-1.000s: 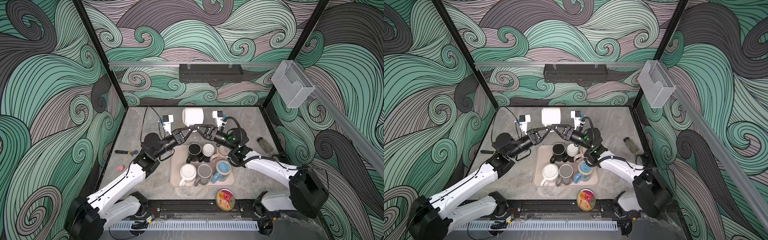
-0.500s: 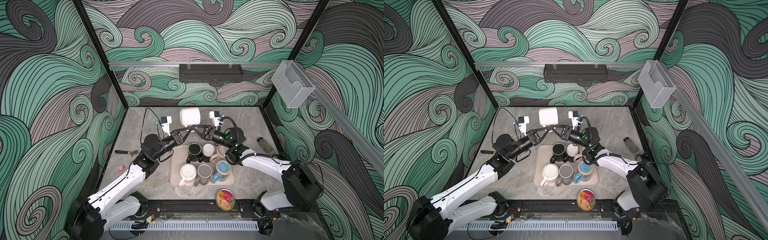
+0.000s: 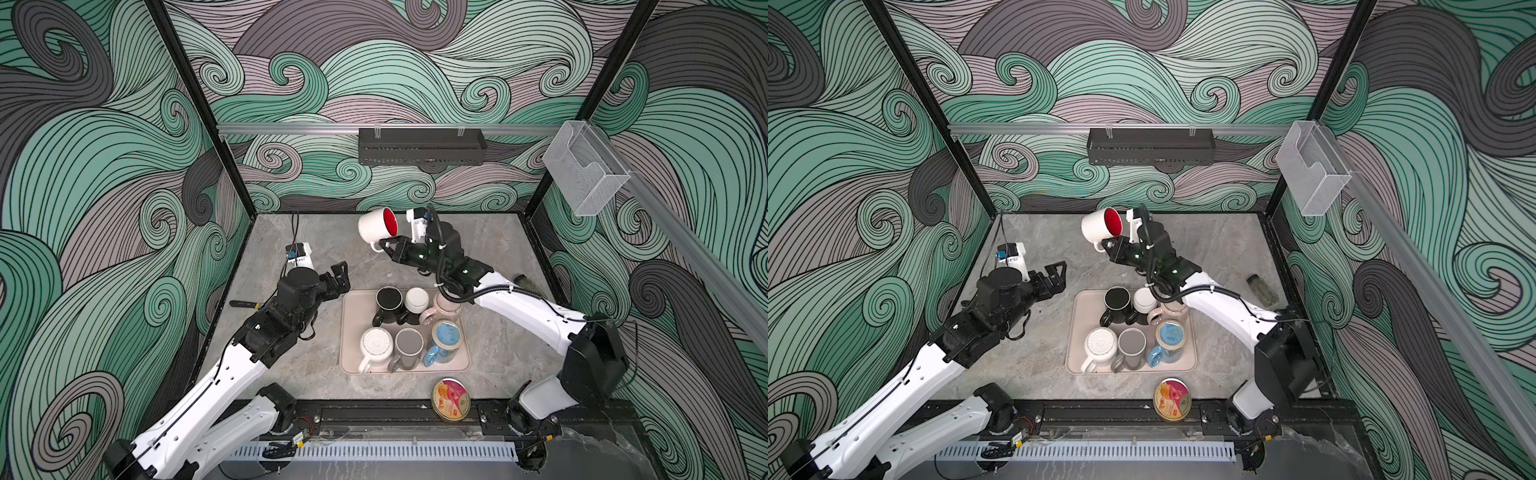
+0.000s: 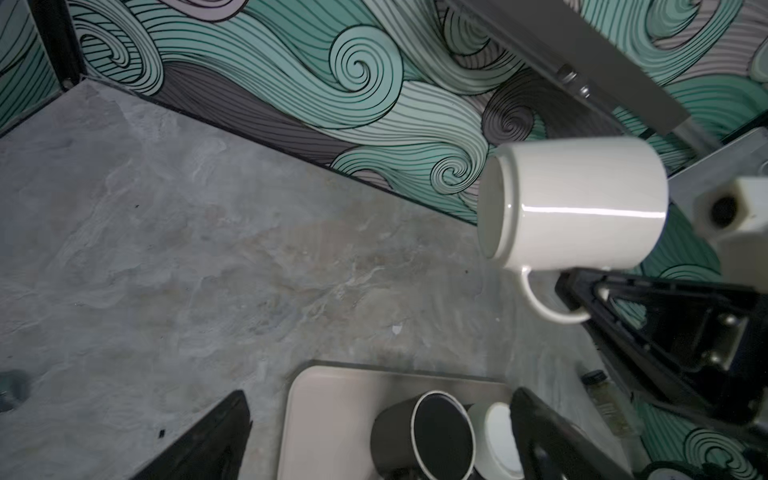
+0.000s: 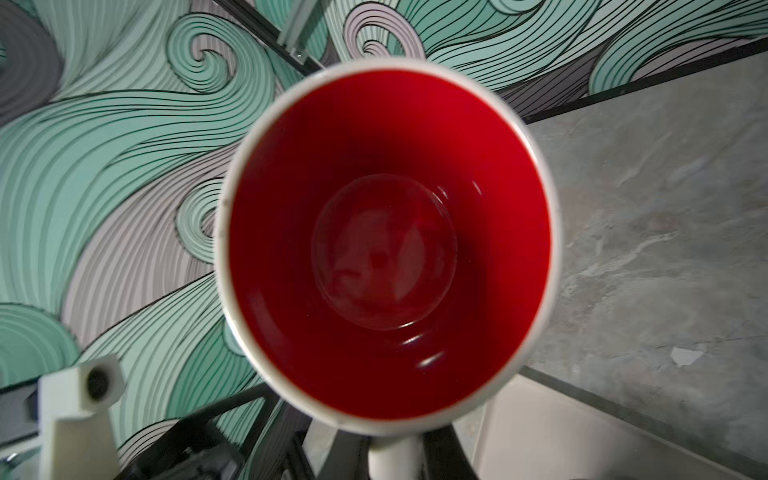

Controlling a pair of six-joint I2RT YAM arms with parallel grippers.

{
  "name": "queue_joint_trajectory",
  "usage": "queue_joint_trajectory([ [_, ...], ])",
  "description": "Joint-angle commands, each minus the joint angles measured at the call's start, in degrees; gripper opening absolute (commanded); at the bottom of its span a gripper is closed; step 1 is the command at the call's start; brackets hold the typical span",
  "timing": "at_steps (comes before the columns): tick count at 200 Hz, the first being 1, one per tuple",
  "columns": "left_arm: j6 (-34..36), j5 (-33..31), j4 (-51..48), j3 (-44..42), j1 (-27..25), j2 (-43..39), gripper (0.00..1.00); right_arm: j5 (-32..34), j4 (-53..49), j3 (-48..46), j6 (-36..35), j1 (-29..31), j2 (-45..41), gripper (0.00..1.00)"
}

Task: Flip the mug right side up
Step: 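Carry the mug upright with the right gripper while the left gripper releases and withdraws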

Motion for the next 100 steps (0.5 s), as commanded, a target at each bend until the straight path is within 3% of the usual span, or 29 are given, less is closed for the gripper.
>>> queue_joint_trajectory([
  [1, 3.72, -3.59, -5.52, 0.32, 0.12, -1.16, 0.99, 10.84, -12.08, 9.84, -9.05, 2.08, 4.56, 0.00],
  [56, -2.16, -1.85, -12.20, -2.59, 0.12, -4.40, 0.96, 21.76, -28.73, 34.33, -13.50, 6.47, 20.28, 0.00],
  [100, -9.14, 2.35, -15.92, -7.70, 0.12, -8.60, 0.96, 22.90, -33.42, 50.12, -13.06, 9.47, 33.33, 0.00],
])
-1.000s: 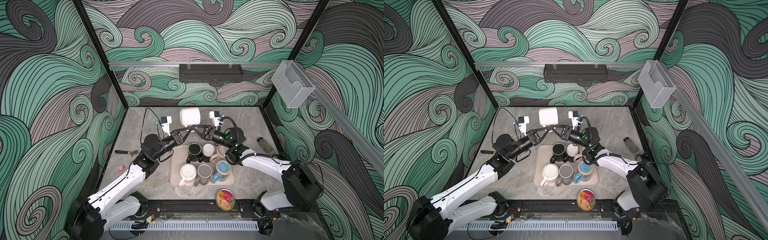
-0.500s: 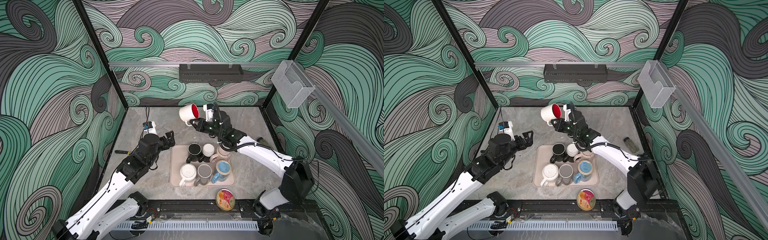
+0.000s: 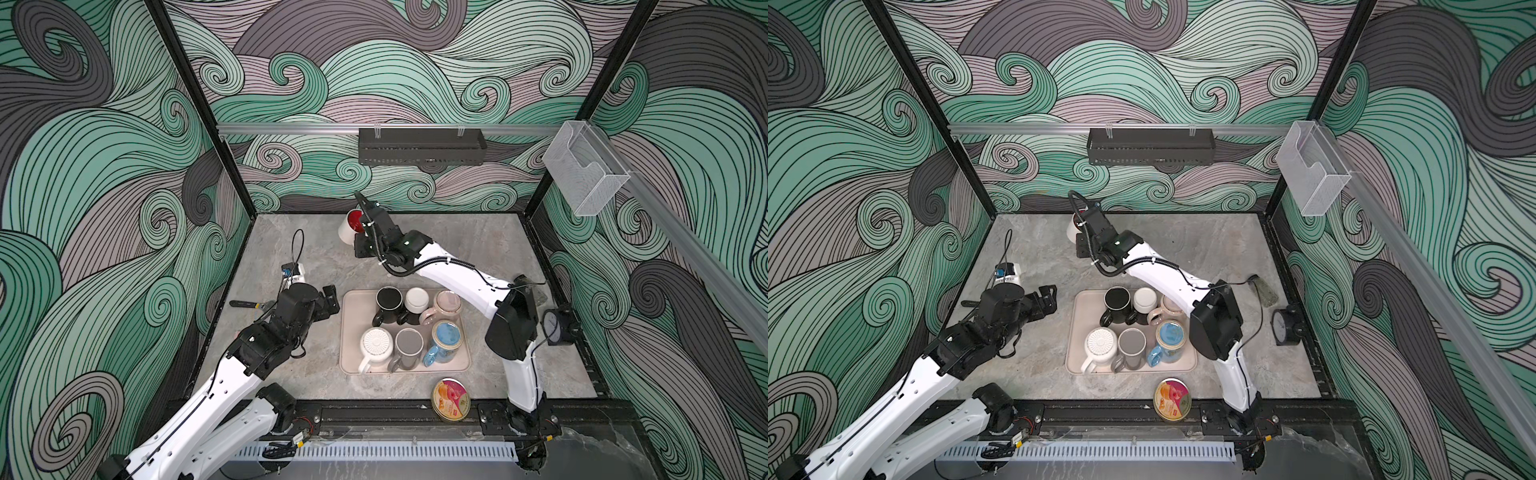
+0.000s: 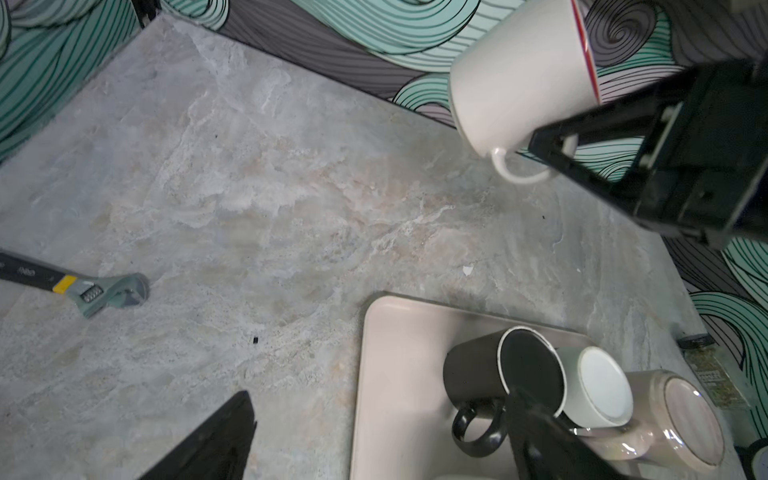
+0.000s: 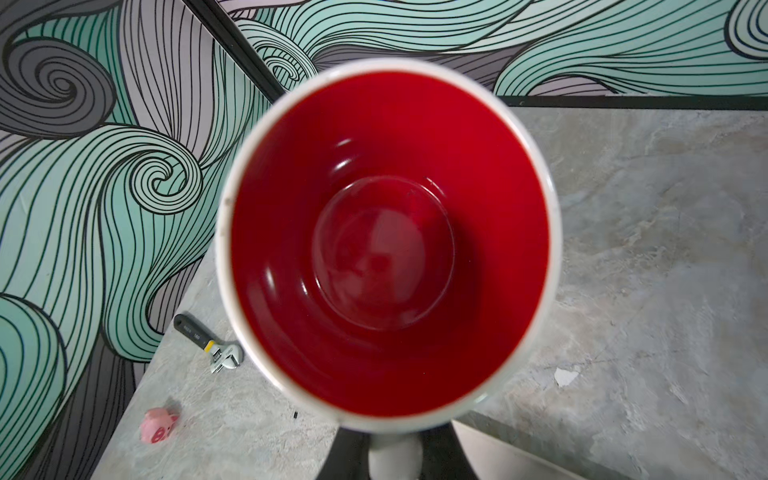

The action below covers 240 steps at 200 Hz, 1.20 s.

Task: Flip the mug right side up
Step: 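Carry the mug upright with the right gripper while the left gripper releases and withdraws, then lower the upright mug onto the table beside the tray and open the right gripper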

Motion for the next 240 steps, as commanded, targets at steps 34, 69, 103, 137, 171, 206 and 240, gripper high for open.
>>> queue_joint_trajectory([
  [34, -7.92, 3.90, -8.64, -3.53, 0.10, -7.30, 0.99, 4.35, -6.36, 21.61, -0.31, 3.03, 14.45, 0.00],
  [69, -10.26, 3.56, -12.45, -4.57, 0.12, -11.28, 0.99, 5.85, -8.63, 30.15, 1.23, 3.30, 22.10, 0.00],
  [103, -11.09, 3.84, -15.17, -4.90, 0.12, -13.15, 0.98, 6.94, -8.29, 33.09, 2.51, 3.65, 26.20, 0.00],
  [137, -11.63, 5.37, -13.98, -6.25, 0.12, -13.75, 0.98, 6.67, -7.05, 33.56, 3.85, 3.72, 28.78, 0.00],
  [171, -11.10, 7.55, -11.65, -6.84, 0.12, -12.32, 0.99, 6.27, -6.86, 34.42, 4.73, 3.83, 30.70, 0.00],
  [206, -11.27, 8.18, -11.03, -6.92, 0.12, -11.20, 0.99, 6.31, -6.55, 34.38, 6.39, 4.12, 31.60, 0.00],
  [240, -11.27, 8.64, -10.85, -7.06, 0.12, -11.80, 0.99, 7.00, -6.40, 34.46, 7.61, 4.45, 33.03, 0.00],
])
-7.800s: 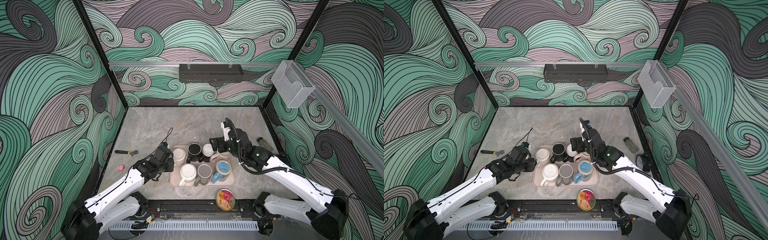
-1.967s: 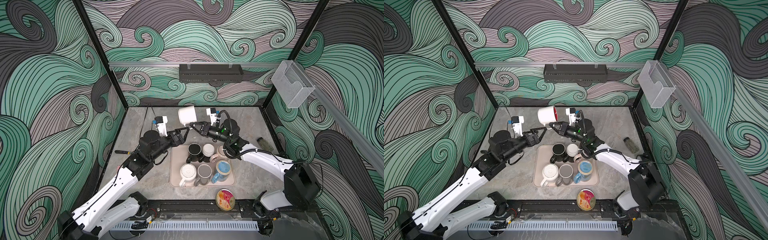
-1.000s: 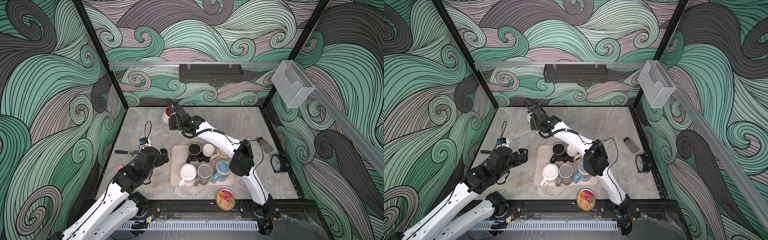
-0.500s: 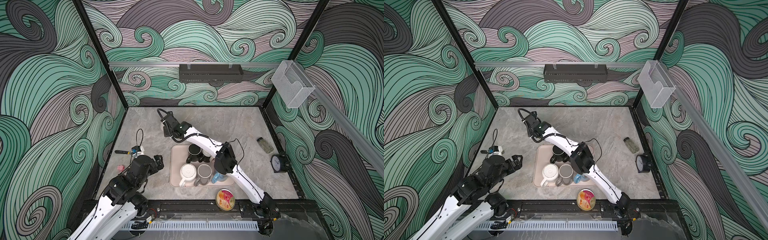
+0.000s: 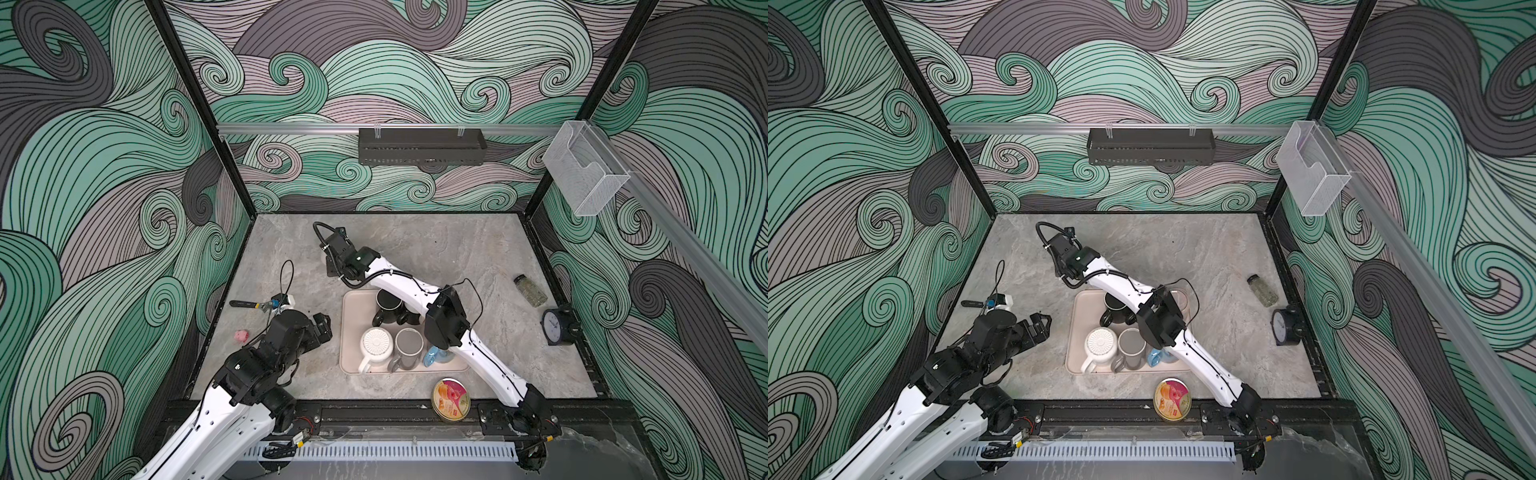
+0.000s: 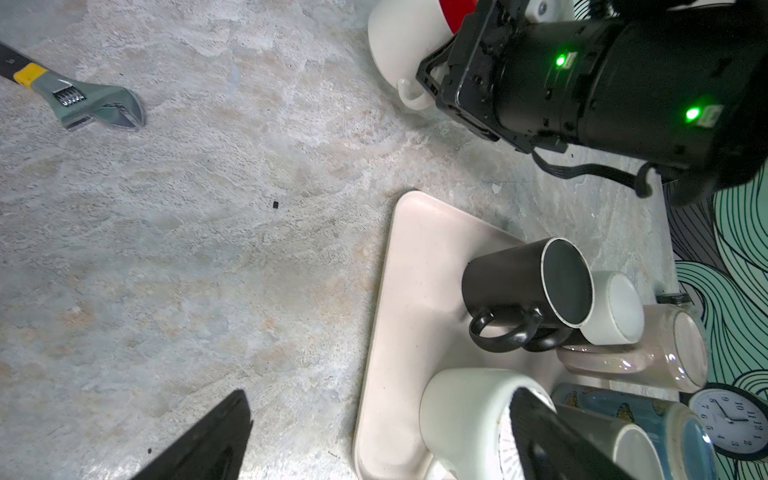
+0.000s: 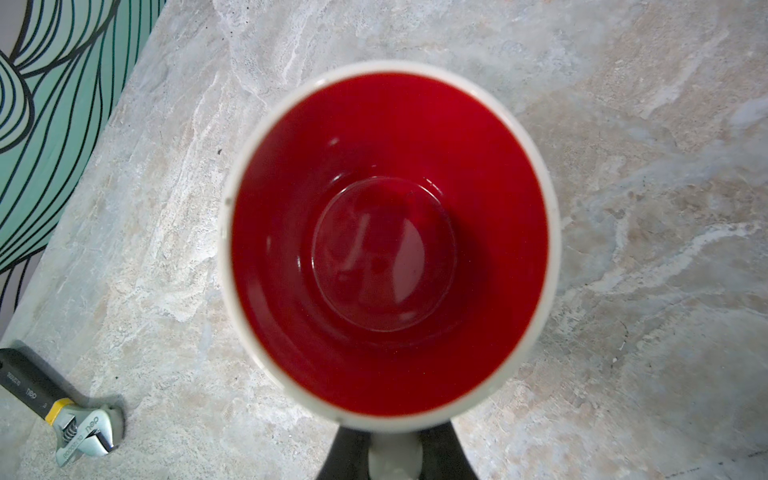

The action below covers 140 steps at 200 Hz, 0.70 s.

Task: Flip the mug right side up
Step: 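Lower the upright mug onto the table beside the tray and open the right gripper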

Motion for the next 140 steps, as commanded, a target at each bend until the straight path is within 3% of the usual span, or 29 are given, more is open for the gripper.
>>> queue_joint_trajectory([
  [1, -0.08, 0.86, 0.72, -0.04, 0.12, -0.38, 0.99, 2.37, 3.92, 2.38, 2.13, 0.54, 0.99, 0.00],
  [140, -1.05, 0.78, 1.00, -2.03, 0.12, -1.74, 0.99, 1.72, 3.80, 2.40, 3.97, 1.02, 3.08, 0.00],
])
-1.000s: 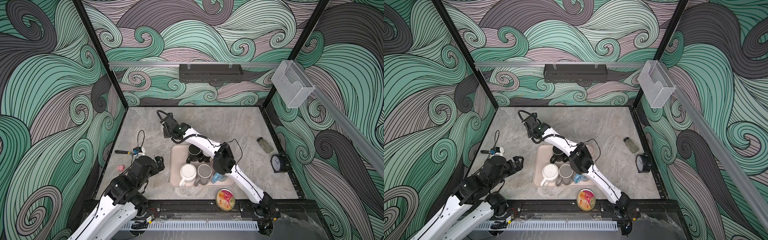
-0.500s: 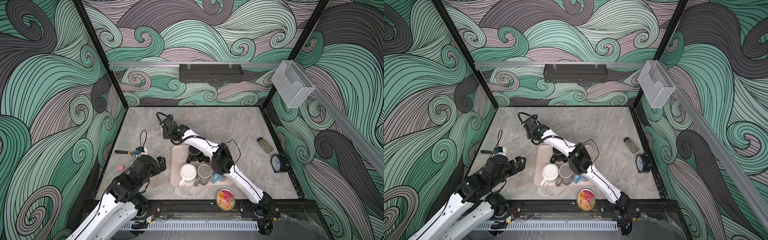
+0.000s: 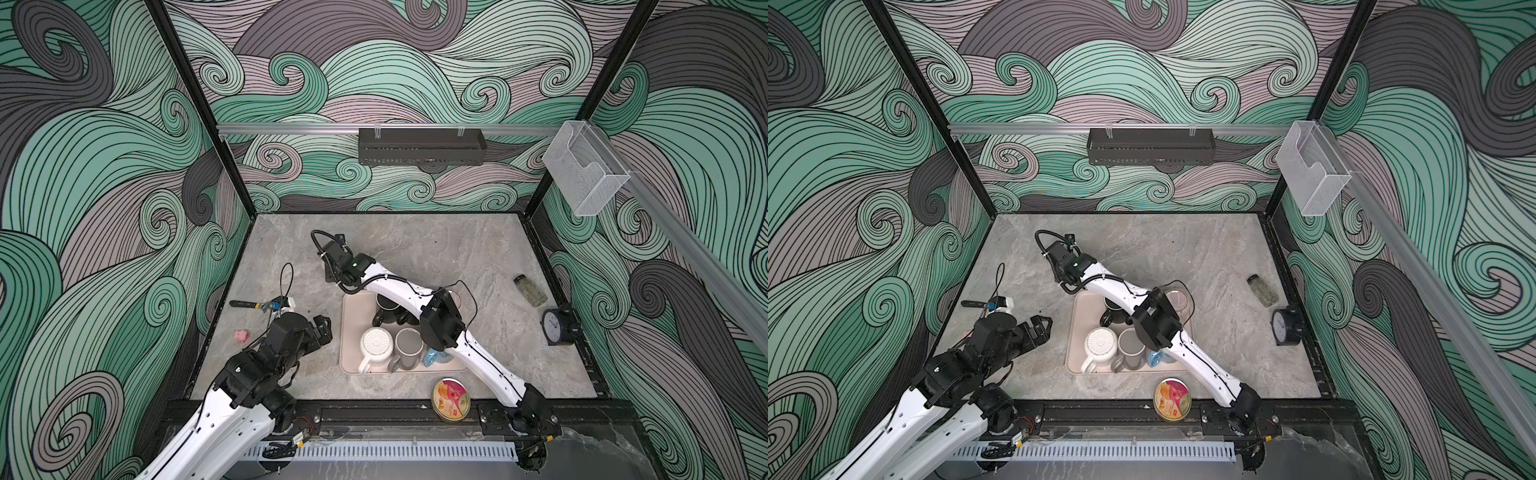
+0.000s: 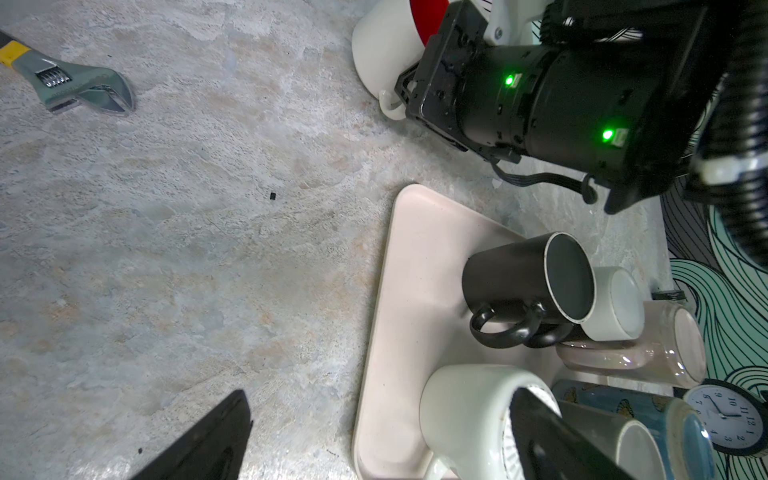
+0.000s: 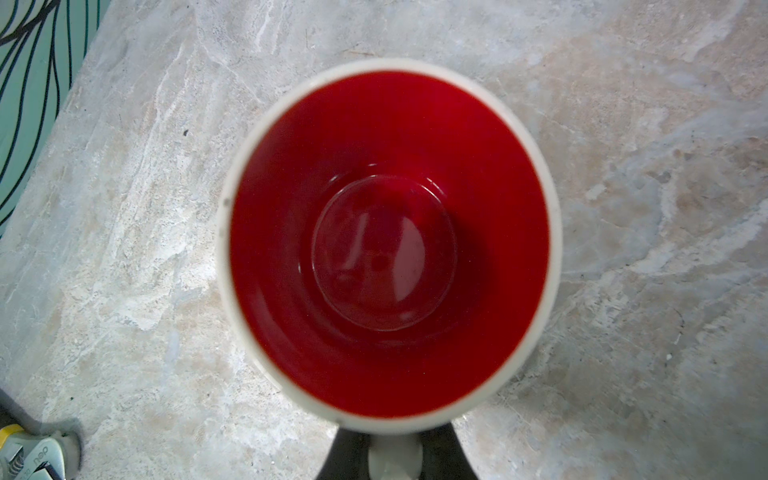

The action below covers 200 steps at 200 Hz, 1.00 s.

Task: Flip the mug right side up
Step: 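Lower the upright mug onto the table beside the tray and open the right gripper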

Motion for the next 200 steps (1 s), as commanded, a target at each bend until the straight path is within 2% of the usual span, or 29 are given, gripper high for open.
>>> queue_joint_trajectory([
  [1, -0.41, 0.23, 0.40, 0.09, 0.12, -0.23, 0.99, 0.92, 2.35, 2.16, 1.52, 0.47, -0.24, 0.00],
  [117, 0.70, 1.31, 0.84, -0.99, 0.12, -0.41, 0.98, -1.70, 4.72, 0.98, 5.56, 1.17, -0.37, 0.26],
  [200, 0.95, 1.02, -0.52, -1.31, 0.10, -2.77, 0.98, -4.05, 5.96, 0.33, 6.54, 1.47, -1.11, 0.27],
])
